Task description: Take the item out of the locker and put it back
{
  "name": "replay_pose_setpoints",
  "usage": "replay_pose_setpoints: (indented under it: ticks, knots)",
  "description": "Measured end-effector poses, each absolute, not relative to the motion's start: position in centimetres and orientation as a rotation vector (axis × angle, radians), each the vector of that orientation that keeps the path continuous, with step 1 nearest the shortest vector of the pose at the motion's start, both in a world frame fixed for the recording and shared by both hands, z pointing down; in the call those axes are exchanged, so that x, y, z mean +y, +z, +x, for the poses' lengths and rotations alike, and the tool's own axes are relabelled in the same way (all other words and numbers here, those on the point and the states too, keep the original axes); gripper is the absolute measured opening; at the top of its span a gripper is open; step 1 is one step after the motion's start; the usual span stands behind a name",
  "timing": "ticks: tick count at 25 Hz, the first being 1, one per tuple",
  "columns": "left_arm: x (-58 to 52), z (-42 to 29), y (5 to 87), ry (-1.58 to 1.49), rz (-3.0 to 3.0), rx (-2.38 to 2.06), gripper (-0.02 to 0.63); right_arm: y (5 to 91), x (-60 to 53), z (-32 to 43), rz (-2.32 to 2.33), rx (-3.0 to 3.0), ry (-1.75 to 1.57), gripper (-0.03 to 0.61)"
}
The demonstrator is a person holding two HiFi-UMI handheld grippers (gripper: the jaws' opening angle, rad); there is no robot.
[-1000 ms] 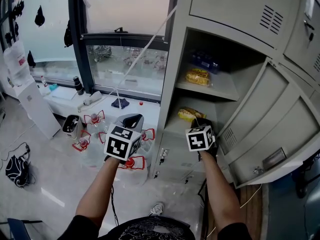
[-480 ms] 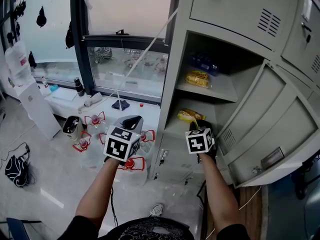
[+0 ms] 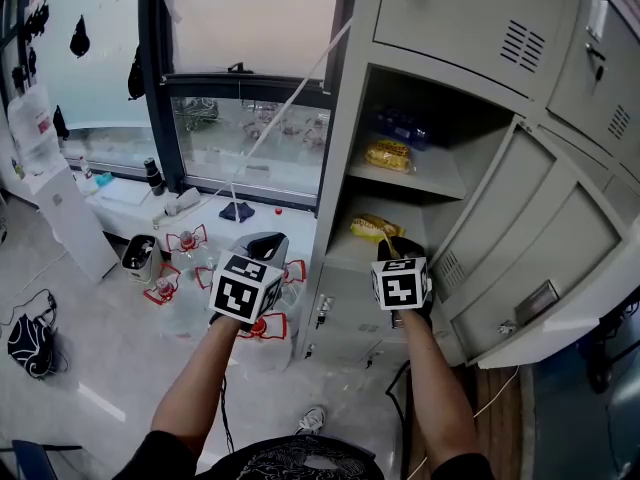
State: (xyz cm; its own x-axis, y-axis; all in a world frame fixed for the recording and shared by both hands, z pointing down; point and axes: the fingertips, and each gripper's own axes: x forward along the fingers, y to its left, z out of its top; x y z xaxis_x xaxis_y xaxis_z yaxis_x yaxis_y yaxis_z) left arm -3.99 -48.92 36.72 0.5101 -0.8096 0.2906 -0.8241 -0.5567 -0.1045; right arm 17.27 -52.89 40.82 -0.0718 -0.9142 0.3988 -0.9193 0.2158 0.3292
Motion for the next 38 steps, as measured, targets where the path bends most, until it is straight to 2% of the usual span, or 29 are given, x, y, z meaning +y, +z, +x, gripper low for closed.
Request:
replay_pose_setpoints:
  ticks: [38]
  knots:
    - [-39.3,-5.3,36.6,0.429,2.733,-1.391,0.000,34.4,-37.3,15.0,1.849,-2.290,0.150,0.029]
